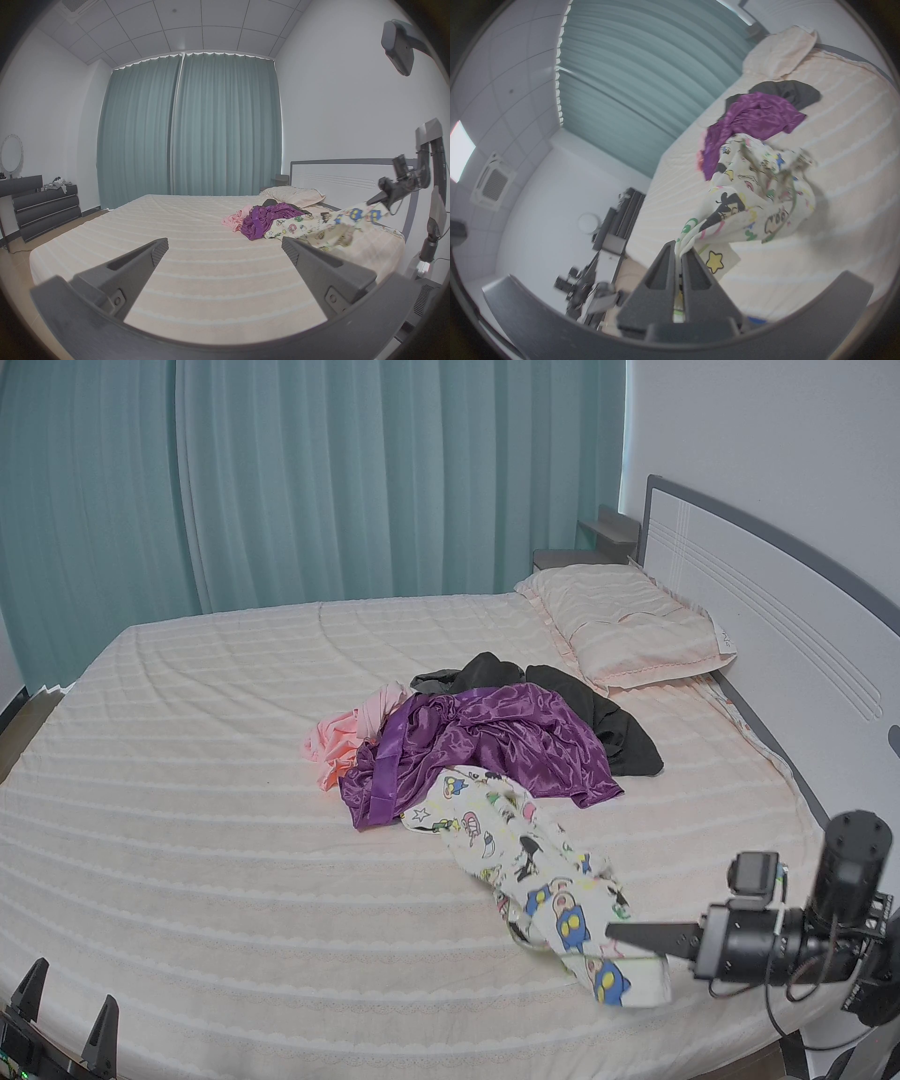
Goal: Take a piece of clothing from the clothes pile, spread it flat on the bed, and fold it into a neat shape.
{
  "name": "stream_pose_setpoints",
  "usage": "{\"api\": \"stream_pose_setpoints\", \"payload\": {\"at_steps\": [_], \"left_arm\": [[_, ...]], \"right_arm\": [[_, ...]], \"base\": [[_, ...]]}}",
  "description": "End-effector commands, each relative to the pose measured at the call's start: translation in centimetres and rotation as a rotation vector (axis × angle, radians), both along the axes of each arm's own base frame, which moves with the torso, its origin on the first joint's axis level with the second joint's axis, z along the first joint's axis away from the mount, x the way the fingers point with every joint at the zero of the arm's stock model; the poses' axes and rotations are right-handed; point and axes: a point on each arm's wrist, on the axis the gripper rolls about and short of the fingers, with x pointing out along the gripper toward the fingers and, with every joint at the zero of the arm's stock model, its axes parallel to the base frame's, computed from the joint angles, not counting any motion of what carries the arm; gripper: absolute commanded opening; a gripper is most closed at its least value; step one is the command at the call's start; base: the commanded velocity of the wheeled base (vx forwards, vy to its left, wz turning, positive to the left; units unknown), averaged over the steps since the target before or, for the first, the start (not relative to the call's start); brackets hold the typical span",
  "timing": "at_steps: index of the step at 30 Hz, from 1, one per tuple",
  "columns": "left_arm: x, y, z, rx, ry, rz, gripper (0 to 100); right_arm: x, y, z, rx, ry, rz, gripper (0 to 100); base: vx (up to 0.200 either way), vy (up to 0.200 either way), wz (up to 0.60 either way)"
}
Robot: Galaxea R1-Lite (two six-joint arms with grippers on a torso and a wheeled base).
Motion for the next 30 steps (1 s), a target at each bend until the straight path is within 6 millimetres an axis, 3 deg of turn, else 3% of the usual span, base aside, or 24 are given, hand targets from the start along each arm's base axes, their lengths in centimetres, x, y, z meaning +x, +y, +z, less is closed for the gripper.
{"api": "stream_pose_setpoints", "payload": {"at_steps": [1, 12, 13, 15, 17, 20, 22, 26, 30], "left_arm": [[0.0, 0.0, -0.5, 0.000, 0.001, -0.001, 100], [0.0, -0.1, -0.4, 0.081, -0.011, -0.040, 100], [-0.2, -0.1, 0.7, 0.082, -0.054, -0.059, 100], [0.1, -0.1, 6.7, -0.009, -0.136, -0.078, 100], [2.4, -0.3, 10.3, -0.067, -0.104, -0.129, 100], [5.7, -0.8, 10.8, 0.072, 0.019, -0.316, 100], [9.9, -1.5, 9.0, 0.167, 0.237, -0.446, 100], [15.7, -3.2, 5.5, 0.208, 0.531, -0.564, 100], [20.0, -5.5, 3.3, 0.192, 0.535, -0.634, 100]], "right_arm": [[-6.2, -2.0, 1.0, 0.078, -0.082, 0.156, 0], [-5.8, -1.9, 1.0, 0.081, -0.086, 0.146, 0], [-5.9, -2.0, 0.9, 0.079, -0.083, 0.146, 0], [-5.8, -2.0, 0.9, 0.077, -0.077, 0.144, 0], [-5.7, -2.0, 1.0, 0.082, -0.082, 0.138, 0], [-5.7, -2.0, 1.2, 0.093, -0.092, 0.132, 0], [-5.1, -1.9, 1.6, 0.104, -0.099, 0.111, 0], [-4.4, -2.1, 2.1, 0.134, -0.098, 0.056, 0], [-4.5, -2.4, 3.1, 0.191, -0.107, 0.027, 0]], "base": [[0.000, 0.000, 0.00], [0.000, 0.000, 0.00], [0.000, 0.000, 0.00], [0.000, 0.000, 0.00], [0.000, 0.000, 0.00], [0.000, 0.000, 0.00], [0.000, 0.000, 0.00], [0.000, 0.000, 0.00], [0.000, 0.000, 0.00]]}}
